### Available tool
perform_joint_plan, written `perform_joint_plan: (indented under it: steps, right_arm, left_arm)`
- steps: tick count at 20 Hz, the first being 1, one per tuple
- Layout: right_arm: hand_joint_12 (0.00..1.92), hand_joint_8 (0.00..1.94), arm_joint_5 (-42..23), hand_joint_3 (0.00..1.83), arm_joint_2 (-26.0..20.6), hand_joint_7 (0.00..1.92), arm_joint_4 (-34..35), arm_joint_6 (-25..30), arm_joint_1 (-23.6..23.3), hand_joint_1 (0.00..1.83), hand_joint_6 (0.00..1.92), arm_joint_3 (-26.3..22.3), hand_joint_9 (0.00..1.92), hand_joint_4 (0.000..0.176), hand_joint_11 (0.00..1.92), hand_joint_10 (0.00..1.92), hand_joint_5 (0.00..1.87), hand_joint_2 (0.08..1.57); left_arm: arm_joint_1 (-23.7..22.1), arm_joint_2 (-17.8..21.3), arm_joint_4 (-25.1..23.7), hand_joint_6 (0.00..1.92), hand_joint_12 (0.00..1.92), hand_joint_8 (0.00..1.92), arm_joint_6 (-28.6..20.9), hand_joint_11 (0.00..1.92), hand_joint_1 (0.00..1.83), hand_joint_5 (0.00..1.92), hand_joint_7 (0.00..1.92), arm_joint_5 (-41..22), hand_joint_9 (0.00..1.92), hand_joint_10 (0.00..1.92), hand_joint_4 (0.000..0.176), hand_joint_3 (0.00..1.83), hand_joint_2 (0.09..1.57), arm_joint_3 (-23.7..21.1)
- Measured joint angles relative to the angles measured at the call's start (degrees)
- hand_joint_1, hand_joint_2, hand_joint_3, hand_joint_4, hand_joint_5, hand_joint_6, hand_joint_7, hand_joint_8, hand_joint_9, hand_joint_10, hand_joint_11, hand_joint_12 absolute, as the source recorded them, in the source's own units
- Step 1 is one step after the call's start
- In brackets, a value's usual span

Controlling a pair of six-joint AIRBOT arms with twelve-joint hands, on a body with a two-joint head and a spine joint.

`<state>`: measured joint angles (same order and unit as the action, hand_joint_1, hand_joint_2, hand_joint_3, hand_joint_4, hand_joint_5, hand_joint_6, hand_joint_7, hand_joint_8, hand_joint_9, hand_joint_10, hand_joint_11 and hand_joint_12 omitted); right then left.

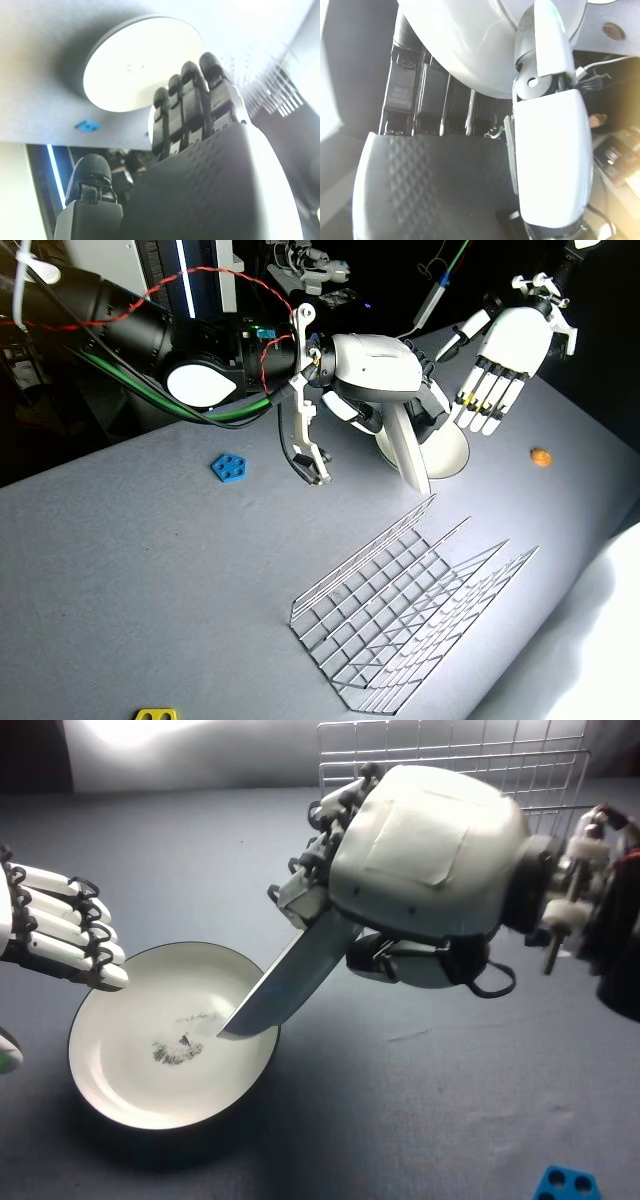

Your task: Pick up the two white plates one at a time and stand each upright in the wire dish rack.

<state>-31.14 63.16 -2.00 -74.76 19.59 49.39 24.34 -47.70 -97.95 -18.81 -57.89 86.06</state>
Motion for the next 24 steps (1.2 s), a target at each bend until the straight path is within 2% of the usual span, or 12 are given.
perform_joint_plan:
  steps: [3, 4, 6, 10, 12, 15, 19, 24]
  right_arm:
    - [1.27, 1.04, 1.7, 0.0, -2.6, 0.93, 0.2, 4.2, -2.7, 1.2, 1.14, -2.4, 1.05, 0.019, 0.68, 0.43, 0.92, 1.15]
    - [1.28, 1.03, 2.4, 0.0, -3.1, 0.93, 0.9, 5.0, -3.4, 1.2, 1.13, -2.9, 1.05, 0.02, 0.67, 0.44, 0.93, 1.15]
    - [1.28, 1.04, 4.3, 0.0, -4.1, 0.93, 2.0, 7.7, -5.6, 1.2, 1.15, -3.6, 1.06, 0.026, 0.67, 0.45, 0.91, 1.15]
    - [1.27, 1.03, 10.6, 0.0, -7.0, 0.94, 2.3, 19.4, -10.4, 1.2, 1.14, -3.9, 1.05, 0.025, 0.68, 0.45, 0.91, 1.15]
    - [1.27, 1.02, 11.3, 0.0, -8.6, 0.95, 2.2, 25.6, -12.2, 1.2, 1.13, -3.9, 1.06, 0.028, 0.69, 0.45, 0.92, 1.14]
    - [1.3, 1.05, 11.7, 0.0, -10.6, 0.94, 2.1, 31.5, -14.7, 1.19, 1.17, -3.9, 1.03, 0.028, 0.7, 0.46, 0.89, 1.15]
    - [1.32, 1.06, 13.7, 0.0, -11.8, 0.94, 3.2, 33.0, -16.4, 1.19, 1.18, -3.9, 1.03, 0.028, 0.68, 0.48, 0.88, 1.16]
    - [1.29, 1.04, 15.0, 0.0, -13.2, 0.94, 7.8, 33.0, -18.1, 1.19, 1.19, -2.9, 1.03, 0.025, 0.69, 0.49, 0.87, 1.16]
  left_arm:
    - [-0.1, 0.0, -0.1, 0.0, 0.42, 0.0, -0.1, 0.0, 0.0, 0.24, 0.24, 0.0, 0.21, 0.01, 0.0, 0.0, 1.21, 0.0]
    - [-0.8, 0.0, -1.2, 0.0, 0.49, 0.01, -0.5, 0.0, 0.0, 0.26, 0.26, -0.1, 0.23, 0.01, 0.0, 0.0, 1.21, 0.0]
    - [-2.3, 0.0, -2.3, 0.0, 0.49, 0.0, -1.2, 0.0, 0.0, 0.26, 0.26, -0.1, 0.23, 0.0, 0.0, 0.0, 1.2, 0.0]
    - [-2.6, 0.0, -2.9, 0.0, 0.48, 0.01, -1.2, 0.0, 0.0, 0.27, 0.26, -0.5, 0.24, 0.0, 0.0, 0.0, 1.21, -0.1]
    - [-2.6, 0.0, -3.1, 0.0, 0.45, 0.0, -1.2, 0.0, 0.0, 0.26, 0.25, -0.4, 0.22, 0.0, 0.0, 0.0, 1.21, -0.3]
    - [-2.6, 0.0, -3.9, 0.0, 0.43, 0.0, -1.2, 0.0, 0.0, 0.24, 0.24, -0.6, 0.21, 0.0, 0.0, 0.0, 1.21, -0.5]
    - [-2.6, 0.0, -4.3, 0.0, 0.46, 0.0, -1.2, 0.0, 0.0, 0.27, 0.26, -0.5, 0.23, 0.0, 0.0, 0.0, 1.21, -0.7]
    - [-3.6, 0.8, -5.5, 0.0, 0.46, 0.0, -2.2, 0.0, 0.0, 0.27, 0.26, -0.1, 0.23, 0.0, 0.0, 0.0, 1.21, -4.5]
